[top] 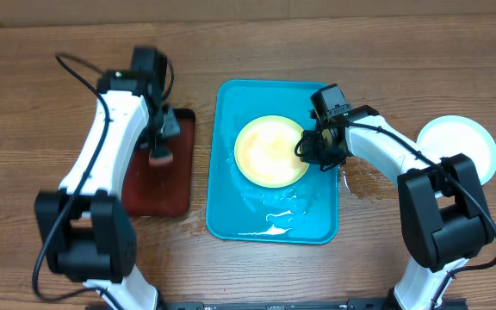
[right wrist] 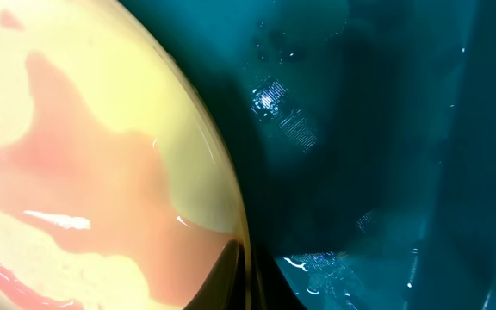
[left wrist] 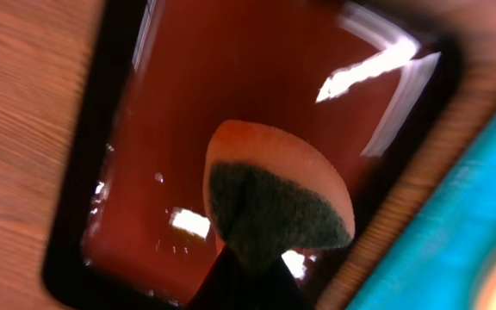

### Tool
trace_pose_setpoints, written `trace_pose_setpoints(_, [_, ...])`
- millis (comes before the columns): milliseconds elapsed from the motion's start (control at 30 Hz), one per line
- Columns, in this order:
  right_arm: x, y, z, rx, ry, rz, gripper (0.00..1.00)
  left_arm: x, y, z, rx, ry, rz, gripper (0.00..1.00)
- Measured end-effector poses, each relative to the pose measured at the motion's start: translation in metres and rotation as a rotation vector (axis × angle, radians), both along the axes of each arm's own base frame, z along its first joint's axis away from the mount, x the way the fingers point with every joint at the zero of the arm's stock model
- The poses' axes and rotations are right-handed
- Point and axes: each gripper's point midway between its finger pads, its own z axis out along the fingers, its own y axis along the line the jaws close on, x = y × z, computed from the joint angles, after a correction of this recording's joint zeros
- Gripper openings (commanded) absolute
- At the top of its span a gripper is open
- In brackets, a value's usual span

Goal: Clean dirty plates on tray and stack at the side
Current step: 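Return the sponge to the red tray with the left gripper, then lift the yellow plate with the right gripper and tilt it over the red tray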

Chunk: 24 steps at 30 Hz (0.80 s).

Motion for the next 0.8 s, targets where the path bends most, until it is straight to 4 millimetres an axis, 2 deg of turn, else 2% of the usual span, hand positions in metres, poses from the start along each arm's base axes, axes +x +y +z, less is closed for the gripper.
trace_pose_setpoints(67, [0.000, 0.000, 0.000, -0.001, 0.001, 0.003, 0.04, -0.010, 0.005, -0.025, 0.000, 0.058, -0.005, 0.17])
trace_pose_setpoints(100, [-0.003, -0.001, 0.001, -0.006, 0.014, 0.008, 0.04, -0.017, 0.006, -0.033, -0.001, 0.088, -0.004, 0.27])
trace_pose_setpoints(233, [-0.017, -0.005, 0.005, -0.035, 0.076, 0.044, 0.04, -0.018, 0.004, -0.030, -0.008, 0.092, -0.028, 0.52])
trace_pose_setpoints(333, [-0.020, -0.007, 0.016, -0.065, 0.095, 0.078, 0.04, -0.016, 0.002, -0.016, -0.023, 0.087, -0.030, 0.61])
trace_pose_setpoints(467, [-0.006, -0.002, 0.045, -0.108, 0.041, 0.155, 0.04, -0.001, -0.002, 0.025, -0.064, 0.014, -0.030, 0.71])
trace_pose_setpoints(600, [0.015, 0.019, 0.086, -0.161, -0.081, 0.249, 0.04, 0.017, -0.005, 0.088, -0.134, -0.133, -0.039, 0.82])
trace_pose_setpoints(700, [0.034, 0.052, 0.123, -0.189, -0.248, 0.328, 0.04, 0.024, -0.003, 0.144, -0.198, -0.269, -0.041, 0.88])
trace_pose_setpoints(800, [0.045, 0.098, 0.151, -0.197, -0.434, 0.396, 0.04, 0.023, -0.002, 0.195, -0.246, -0.399, -0.055, 0.92])
